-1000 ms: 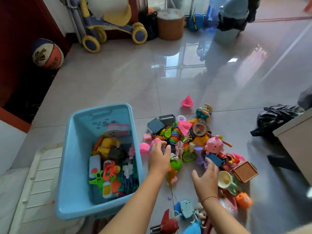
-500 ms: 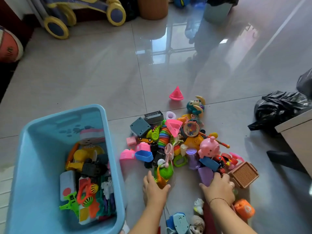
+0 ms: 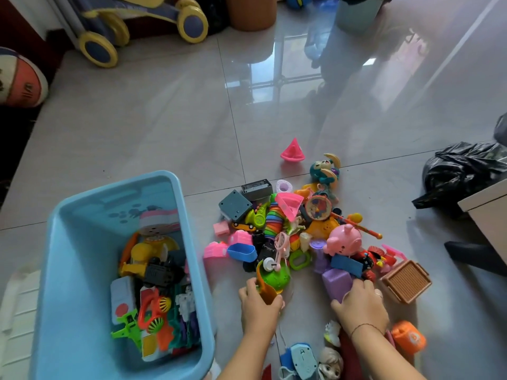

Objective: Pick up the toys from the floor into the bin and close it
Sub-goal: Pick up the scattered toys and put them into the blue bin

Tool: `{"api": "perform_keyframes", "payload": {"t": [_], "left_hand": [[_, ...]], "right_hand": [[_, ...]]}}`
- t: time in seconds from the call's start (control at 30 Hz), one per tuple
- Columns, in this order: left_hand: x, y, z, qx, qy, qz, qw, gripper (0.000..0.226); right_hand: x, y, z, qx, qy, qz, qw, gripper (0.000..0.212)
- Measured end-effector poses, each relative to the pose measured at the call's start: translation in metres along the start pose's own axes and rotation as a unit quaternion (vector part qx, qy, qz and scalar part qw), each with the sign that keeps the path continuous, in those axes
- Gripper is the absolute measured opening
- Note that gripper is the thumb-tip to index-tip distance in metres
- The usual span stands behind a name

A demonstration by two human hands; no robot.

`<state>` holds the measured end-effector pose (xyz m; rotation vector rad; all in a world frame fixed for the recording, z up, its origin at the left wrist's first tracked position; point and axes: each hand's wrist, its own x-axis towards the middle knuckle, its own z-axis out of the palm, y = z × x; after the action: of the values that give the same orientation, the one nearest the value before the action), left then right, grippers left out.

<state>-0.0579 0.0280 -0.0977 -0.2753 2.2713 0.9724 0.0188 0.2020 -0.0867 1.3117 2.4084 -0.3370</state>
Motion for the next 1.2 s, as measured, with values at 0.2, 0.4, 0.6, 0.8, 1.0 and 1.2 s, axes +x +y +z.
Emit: {"api": "perform_keyframes", "payload": {"t": [0.2, 0.4, 0.6, 0.8, 1.0, 1.2], "left_hand": [[-0.043, 0.02, -0.036, -0.072, -0.01, 0.07, 0.995, 0.056], [-0.096, 0.042, -0.093, -0.184, 0.032, 0.116, 0.976, 0.056], [-0.12, 0.024, -0.187, -0.234, 0.249, 0.081, 0.936, 0.058], [-0.102, -0.034, -0.252, -0.247, 0.304, -0.123, 0.912, 0.068], [-0.112, -0.055, -0.255, -0.281, 0.347, -0.22, 0.867, 0.058], [-0.106, -0.055, -0.284, -0.361, 0.438, -0.208, 0.796, 0.046]], "right_hand": [[-0.019, -0.006, -0.031, 0.172, 0.015, -0.001, 0.985, 0.046], [-0.071, -0.051, -0.092, 0.514, -0.083, -0.031, 0.853, 0.026], [-0.148, -0.128, -0.122, 0.573, -0.152, -0.189, 0.783, 0.026], [-0.217, -0.2, -0.08, 0.455, -0.201, -0.292, 0.817, 0.027], [-0.235, -0.227, -0.028, 0.443, -0.268, -0.225, 0.825, 0.036], [-0.241, -0.229, -0.014, 0.481, -0.317, -0.179, 0.797, 0.043]]}}
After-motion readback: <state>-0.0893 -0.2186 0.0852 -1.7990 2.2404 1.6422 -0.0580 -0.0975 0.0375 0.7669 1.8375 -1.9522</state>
